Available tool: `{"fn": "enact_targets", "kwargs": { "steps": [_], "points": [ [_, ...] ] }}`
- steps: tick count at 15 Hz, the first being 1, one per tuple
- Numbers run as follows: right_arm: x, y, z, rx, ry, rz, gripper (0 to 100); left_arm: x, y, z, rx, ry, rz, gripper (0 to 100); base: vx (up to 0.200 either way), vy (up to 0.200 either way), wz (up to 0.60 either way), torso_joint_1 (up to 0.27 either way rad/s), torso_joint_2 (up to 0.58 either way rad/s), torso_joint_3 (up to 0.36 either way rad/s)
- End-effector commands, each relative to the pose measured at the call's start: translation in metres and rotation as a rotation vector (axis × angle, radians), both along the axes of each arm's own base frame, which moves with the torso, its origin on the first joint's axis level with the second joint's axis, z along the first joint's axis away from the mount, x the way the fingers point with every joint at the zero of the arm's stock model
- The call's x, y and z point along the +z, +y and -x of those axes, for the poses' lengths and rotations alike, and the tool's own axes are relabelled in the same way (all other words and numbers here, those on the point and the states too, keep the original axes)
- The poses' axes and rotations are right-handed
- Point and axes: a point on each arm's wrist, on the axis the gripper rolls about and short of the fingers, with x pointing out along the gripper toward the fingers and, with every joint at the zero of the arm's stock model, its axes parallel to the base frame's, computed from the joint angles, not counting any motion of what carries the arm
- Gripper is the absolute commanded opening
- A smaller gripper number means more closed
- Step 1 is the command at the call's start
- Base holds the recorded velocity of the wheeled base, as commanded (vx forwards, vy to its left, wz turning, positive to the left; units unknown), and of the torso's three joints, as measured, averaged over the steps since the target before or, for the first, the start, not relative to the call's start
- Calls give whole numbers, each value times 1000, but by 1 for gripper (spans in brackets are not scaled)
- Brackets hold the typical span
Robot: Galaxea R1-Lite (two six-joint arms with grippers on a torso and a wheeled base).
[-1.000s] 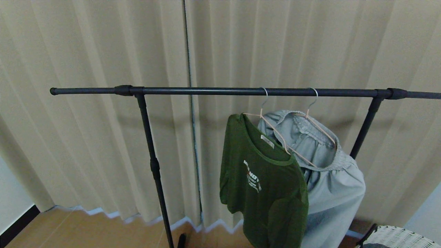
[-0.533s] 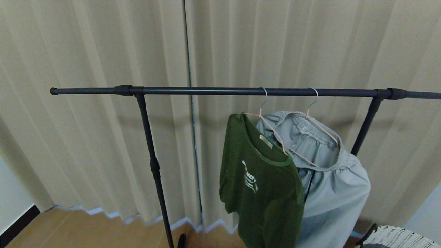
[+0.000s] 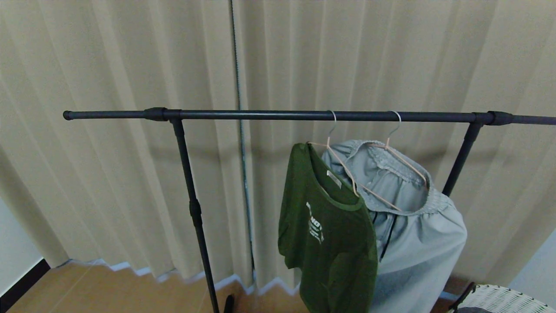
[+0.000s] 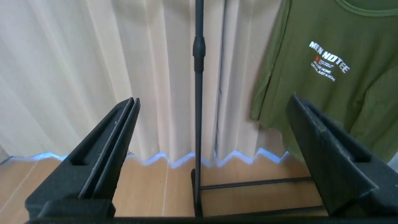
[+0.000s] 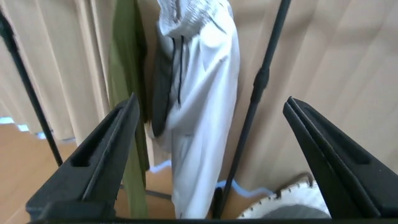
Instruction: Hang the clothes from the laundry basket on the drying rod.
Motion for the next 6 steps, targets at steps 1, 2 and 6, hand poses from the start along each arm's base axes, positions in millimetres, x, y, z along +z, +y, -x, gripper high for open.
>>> {"fn": "enact_targets", "kwargs": {
  "steps": [1,2,6],
  "points": [
    [0,0,1,1,-10,-1,100,0,0,0,0,-1,0,100,0,0,0,0,0,0],
    [0,0,1,1,-10,-1,100,0,0,0,0,-1,0,100,0,0,0,0,0,0],
    [0,0,1,0,-10,-1,100,0,0,0,0,-1,0,100,0,0,0,0,0,0]
  ]
}}
